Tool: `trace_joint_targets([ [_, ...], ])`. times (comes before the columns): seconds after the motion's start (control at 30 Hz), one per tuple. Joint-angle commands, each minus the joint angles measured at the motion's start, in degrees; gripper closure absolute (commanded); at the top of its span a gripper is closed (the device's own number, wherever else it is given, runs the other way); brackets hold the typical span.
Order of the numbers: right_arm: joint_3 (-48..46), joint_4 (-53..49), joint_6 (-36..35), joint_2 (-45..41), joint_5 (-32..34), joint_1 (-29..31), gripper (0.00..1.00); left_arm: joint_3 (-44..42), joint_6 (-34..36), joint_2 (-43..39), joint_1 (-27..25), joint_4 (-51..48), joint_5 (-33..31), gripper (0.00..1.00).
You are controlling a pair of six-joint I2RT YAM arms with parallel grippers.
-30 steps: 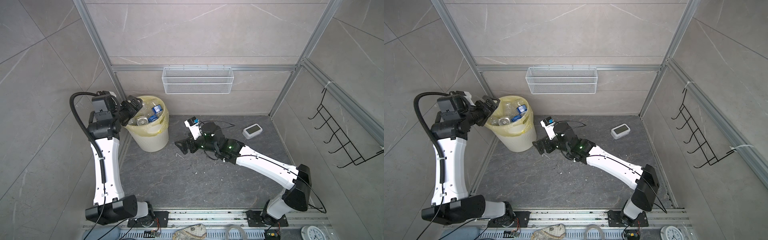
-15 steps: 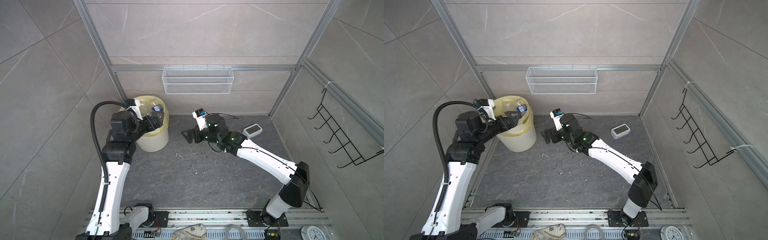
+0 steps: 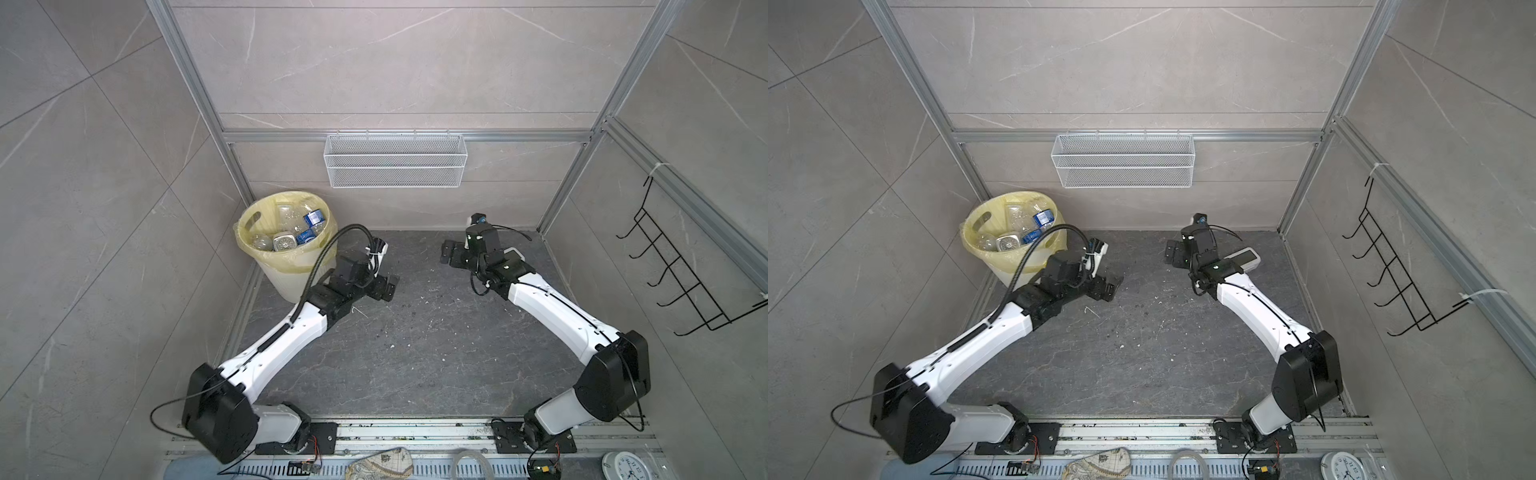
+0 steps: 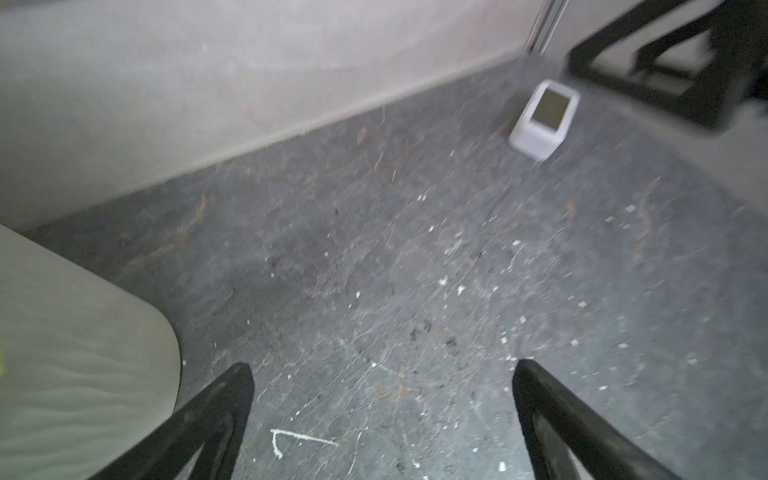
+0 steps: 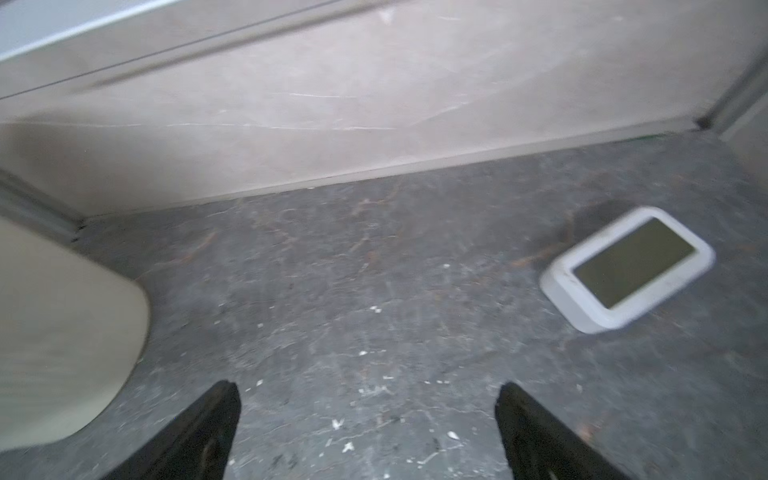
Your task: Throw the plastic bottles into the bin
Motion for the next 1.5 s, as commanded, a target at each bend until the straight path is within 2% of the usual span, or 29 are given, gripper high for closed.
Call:
trace_joint_targets([
  [0.0, -4.21, -2.28, 3.04, -1.0, 6.54, -3.03, 0.01, -0.03, 3.84, 2.86, 0.23, 3.84, -8.95, 0.0],
  [0.07, -8.24, 1.07, 3.12, -1.52, 9.69, -4.37, 0.01, -2.46, 5.49, 4.13, 0.37, 5.74, -13.44, 0.0],
  [0.13, -11.75, 3.74, 2.54, -1.18, 14.75, -5.04, 0.01, -6.03, 8.76, 5.26, 1.02, 8.28, -21.12, 0.0],
  [0.2, -14.14, 5.67, 1.01, 0.18, 20.29, -5.09, 0.01, -8.44, 9.64, 5.79, 2.94, 9.68, -29.36, 0.0],
  [0.23, -15.34, 6.68, 0.62, 0.76, 22.89, -5.14, 0.01, -9.85, 8.49, 5.15, 4.94, 10.48, -30.96, 0.0],
  [0.33, -19.93, 12.24, -1.93, 1.41, 28.45, -5.11, 0.01, -15.86, 4.32, 1.38, 12.24, 15.6, -28.61, 0.0],
  [0.43, -25.44, 22.3, -7.12, 0.44, 32.12, -5.39, 0.01, -20.68, 0.99, -0.71, 19.22, 19.7, -27.49, 0.0],
  [0.53, -28.64, 30.28, -12.3, 1.2, 32.52, -6.13, 0.0, -23.46, 2.49, 0.67, 22.45, 23.65, -31.54, 0.0],
  [0.6, -28.85, 31.71, -12.34, 1.19, 32.43, -6.5, 0.01, -24.68, 2.95, 2.05, 23.92, 26.01, -33.0, 0.0],
  [0.77, -31.84, 35.87, -12.86, -0.95, 31.28, -8.99, 0.0, -29.27, -1.34, 2.4, 30.03, 32.16, -31.36, 0.0],
  [0.87, -33.37, 36.57, -13.2, -2.34, 31.5, -9.35, 0.01, -33.44, -3.61, 1.25, 33.45, 39.08, -27.61, 0.0],
  [0.93, -34.13, 36.87, -14.38, -3.1, 32.15, -9.28, 0.01, -32.9, -5.66, 1.18, 35.38, 37.24, -26.75, 0.0],
  [1.03, -35.19, 36.45, -14.71, -4.15, 32.71, -9.29, 0.01, -33.09, -6.32, 0.85, 35.95, 37.21, -27.31, 0.0],
  [1.13, -36.52, 35.64, -14.71, -5.56, 31.68, -9.24, 0.01, -37.59, -7.39, -3.19, 36.07, 41.49, -27.28, 0.0],
  [1.2, -38.58, 37.67, -15.27, -6.94, 30.8, -9.19, 0.01, -40.1, -8.99, -4.97, 36.85, 44.42, -24.27, 0.0],
  [1.27, -40.37, 39.93, -16.09, -7.62, 30.55, -9.27, 0.01, -42.03, -8.75, -4.4, 37.12, 49.86, -18.45, 0.0],
  [1.47, -45.59, 45.46, -15.66, -7.15, 29.97, -8.99, 0.01, -42.22, -6.53, -0.12, 36.8, 55.07, -15.4, 0.0],
])
